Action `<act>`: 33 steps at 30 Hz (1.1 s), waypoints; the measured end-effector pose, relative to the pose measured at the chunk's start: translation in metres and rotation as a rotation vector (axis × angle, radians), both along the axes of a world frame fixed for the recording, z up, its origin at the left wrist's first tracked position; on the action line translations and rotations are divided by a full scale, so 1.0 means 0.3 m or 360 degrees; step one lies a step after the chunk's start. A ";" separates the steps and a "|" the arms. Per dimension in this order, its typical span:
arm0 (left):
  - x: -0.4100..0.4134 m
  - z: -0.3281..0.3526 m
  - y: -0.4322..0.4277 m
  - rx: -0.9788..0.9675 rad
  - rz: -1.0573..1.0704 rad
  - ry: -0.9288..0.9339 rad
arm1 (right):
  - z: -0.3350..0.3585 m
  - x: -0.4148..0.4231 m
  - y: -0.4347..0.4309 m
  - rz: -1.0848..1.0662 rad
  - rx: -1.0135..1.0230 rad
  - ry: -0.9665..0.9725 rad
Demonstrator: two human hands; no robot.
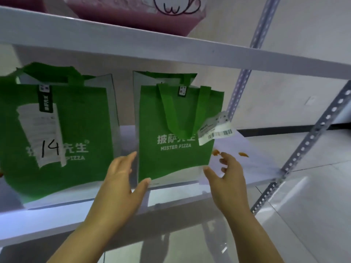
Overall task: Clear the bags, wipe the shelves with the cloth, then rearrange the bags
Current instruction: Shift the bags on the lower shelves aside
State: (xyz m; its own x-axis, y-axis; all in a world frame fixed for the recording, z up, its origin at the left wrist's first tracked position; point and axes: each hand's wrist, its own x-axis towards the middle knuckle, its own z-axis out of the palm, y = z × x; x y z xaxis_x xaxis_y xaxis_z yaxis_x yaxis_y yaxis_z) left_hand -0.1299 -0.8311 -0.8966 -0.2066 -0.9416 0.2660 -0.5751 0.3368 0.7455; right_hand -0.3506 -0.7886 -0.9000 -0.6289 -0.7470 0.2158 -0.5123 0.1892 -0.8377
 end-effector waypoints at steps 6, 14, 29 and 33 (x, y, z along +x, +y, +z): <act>-0.060 0.018 -0.039 -0.0033 0.0029 0.0031 | 0.031 -0.027 -0.017 0.0244 -0.0276 -0.0251; -0.098 0.030 -0.056 -0.0049 0.0076 0.0104 | 0.174 -0.064 -0.067 0.0157 -0.0643 -0.0495; -0.119 0.040 -0.088 -0.0041 0.0096 0.0155 | 0.168 -0.181 -0.229 0.0072 -0.0332 -0.0305; -0.118 0.035 -0.092 -0.0010 0.0107 0.0151 | 0.167 -0.193 -0.248 0.0079 -0.0327 -0.0286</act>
State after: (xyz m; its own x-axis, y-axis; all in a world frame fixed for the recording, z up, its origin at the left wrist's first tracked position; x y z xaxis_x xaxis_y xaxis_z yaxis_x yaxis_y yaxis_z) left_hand -0.1652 -0.8589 -0.8860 -0.1168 -0.9507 0.2874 -0.5235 0.3049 0.7956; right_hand -0.4084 -0.8629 -0.8500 -0.6345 -0.7298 0.2545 -0.3566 -0.0158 -0.9341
